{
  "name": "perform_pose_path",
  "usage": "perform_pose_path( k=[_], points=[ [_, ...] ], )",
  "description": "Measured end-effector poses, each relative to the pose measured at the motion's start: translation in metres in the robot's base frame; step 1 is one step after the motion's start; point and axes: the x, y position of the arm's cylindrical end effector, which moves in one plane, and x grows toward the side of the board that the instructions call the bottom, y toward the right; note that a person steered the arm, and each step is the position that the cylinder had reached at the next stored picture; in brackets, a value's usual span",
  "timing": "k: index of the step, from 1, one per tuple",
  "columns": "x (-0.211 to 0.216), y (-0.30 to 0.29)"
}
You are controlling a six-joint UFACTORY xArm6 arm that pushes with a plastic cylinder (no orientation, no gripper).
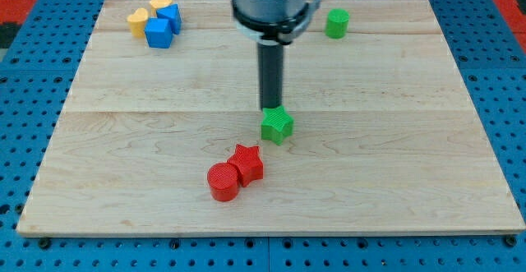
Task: Point your arm at the top right
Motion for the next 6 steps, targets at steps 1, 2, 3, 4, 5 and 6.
perform_pose_path(
  k=[1, 2, 3, 4, 5, 6],
  points=[
    [0.027, 0.022],
    [0.048, 0.001],
    [0.054, -0.017],
    [0.014, 0.025],
    [-0.054, 0.134],
    [-0.109, 0.202]
  ],
)
